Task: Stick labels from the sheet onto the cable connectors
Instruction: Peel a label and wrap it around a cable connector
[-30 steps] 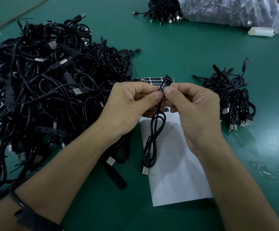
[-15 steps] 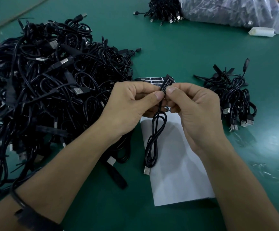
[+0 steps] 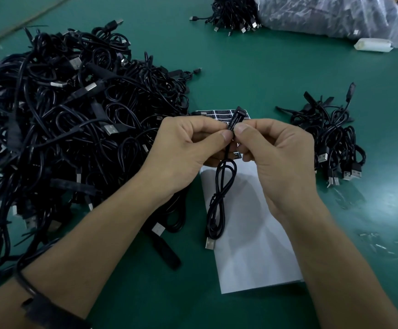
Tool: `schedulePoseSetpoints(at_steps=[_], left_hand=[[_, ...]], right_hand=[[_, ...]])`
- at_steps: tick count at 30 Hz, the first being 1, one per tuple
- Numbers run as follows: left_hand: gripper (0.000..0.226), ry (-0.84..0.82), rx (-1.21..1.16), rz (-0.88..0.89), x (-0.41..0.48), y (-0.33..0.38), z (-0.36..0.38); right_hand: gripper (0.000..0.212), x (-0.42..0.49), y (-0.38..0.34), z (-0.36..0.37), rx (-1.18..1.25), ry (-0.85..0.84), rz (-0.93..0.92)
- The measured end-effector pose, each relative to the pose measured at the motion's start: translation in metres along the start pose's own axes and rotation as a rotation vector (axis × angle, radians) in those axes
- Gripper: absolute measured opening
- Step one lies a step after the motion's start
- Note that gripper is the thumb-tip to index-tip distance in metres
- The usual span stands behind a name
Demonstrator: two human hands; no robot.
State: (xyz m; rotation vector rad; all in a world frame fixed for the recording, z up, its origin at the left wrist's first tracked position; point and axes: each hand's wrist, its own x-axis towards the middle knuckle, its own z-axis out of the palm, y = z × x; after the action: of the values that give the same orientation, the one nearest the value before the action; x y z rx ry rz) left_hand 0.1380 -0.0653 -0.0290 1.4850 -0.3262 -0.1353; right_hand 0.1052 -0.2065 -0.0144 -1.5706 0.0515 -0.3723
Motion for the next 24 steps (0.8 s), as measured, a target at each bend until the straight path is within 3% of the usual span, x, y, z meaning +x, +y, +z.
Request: schedulePoseSetpoints(at_steps=[14, 21, 24], left_hand=[[0.012, 0.042, 0.027, -0.005, -0.0019, 0.0046, 0.0031], [0.012, 0.037, 0.02, -0.011, -0.002, 0.0047, 0.0033], [0.014, 0.031, 0.01, -0.009, -0.0019, 0.0049, 0.0031]], right_hand=[[0.009, -0.0066, 0.002, 0.0054, -0.233, 0.123, -0.119], [0.008, -0.0057, 0.0036, 0.003, -0.225, 0.173, -0.14], [0.017, -0.0017, 0.0058, -0.0013, -0.182, 0.22, -0.117]])
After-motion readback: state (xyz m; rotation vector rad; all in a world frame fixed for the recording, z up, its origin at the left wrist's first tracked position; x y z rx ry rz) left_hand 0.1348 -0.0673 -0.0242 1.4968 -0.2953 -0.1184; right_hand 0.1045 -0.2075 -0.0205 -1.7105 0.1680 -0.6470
